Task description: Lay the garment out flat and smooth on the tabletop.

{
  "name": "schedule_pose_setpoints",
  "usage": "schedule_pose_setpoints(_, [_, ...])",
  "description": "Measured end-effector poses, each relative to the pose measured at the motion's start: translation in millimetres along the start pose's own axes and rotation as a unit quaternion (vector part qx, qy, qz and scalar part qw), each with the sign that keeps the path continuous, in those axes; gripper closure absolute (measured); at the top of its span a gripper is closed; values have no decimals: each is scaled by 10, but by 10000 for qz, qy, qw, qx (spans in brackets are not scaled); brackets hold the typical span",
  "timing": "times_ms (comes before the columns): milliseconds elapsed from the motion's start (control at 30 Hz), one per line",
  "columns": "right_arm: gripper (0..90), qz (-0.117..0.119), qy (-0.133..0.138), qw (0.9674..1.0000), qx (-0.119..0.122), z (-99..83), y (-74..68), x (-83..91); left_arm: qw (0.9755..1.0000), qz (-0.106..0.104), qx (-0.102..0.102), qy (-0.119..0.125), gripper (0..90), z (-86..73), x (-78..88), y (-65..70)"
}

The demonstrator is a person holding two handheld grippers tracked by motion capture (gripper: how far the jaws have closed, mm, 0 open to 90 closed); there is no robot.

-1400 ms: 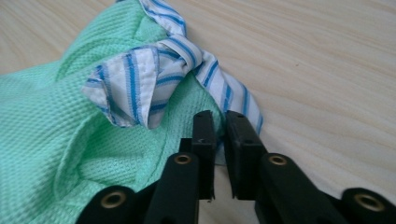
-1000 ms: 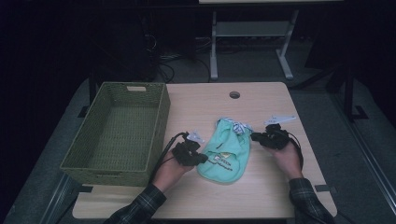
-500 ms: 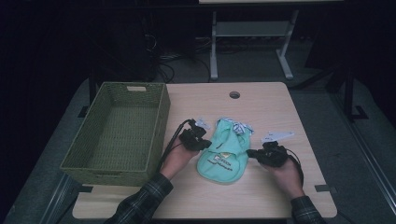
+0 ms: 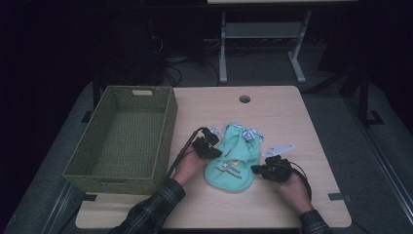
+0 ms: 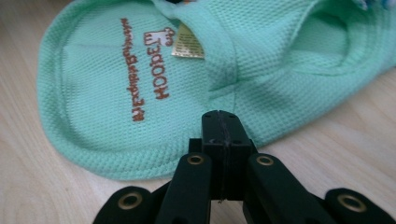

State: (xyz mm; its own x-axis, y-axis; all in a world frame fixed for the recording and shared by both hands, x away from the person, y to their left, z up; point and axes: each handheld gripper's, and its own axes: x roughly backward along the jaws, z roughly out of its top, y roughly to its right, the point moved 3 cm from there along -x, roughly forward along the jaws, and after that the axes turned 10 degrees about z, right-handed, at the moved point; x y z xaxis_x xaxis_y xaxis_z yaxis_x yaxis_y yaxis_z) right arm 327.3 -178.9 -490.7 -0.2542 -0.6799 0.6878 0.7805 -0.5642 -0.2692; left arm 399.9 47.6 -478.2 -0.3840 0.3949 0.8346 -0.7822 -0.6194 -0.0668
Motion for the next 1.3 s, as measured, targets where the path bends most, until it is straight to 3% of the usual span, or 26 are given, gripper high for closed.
schedule_pose_setpoints(500, [897, -79, -20, 9999, -67, -94, 51, 118, 9994, -305, -148, -97, 898, -241, 192, 290])
schedule_pose_setpoints(667, [896, -81, 37, 10000, -13, -75, 40, 150, 9994, -288, -201, -68, 898, -273, 214, 330])
schedule_pose_setpoints(867, [854, -189, 294, 9994, 50, 161, 182, 196, 9993, -345, -160, -63, 897, -276, 211, 318])
schedule_pose_setpoints(967, [846, -204, 354, 9992, 49, 265, 237, 187, 9994, -354, -44, -24, 896, -270, 206, 322])
schedule_pose_setpoints(1033, [841, -178, 401, 9990, 62, 360, 296, 155, 9993, -356, -75, -58, 860, -268, 226, 296])
schedule_pose_setpoints(1200, [831, -185, 470, 9987, -15, 555, 440, 44, 9989, -445, 28, 155, 801, -253, 373, 269])
schedule_pose_setpoints(1300, [825, -198, 488, 9986, -85, 641, 532, -14, 9985, -492, 41, 246, 752, -273, 437, 324])
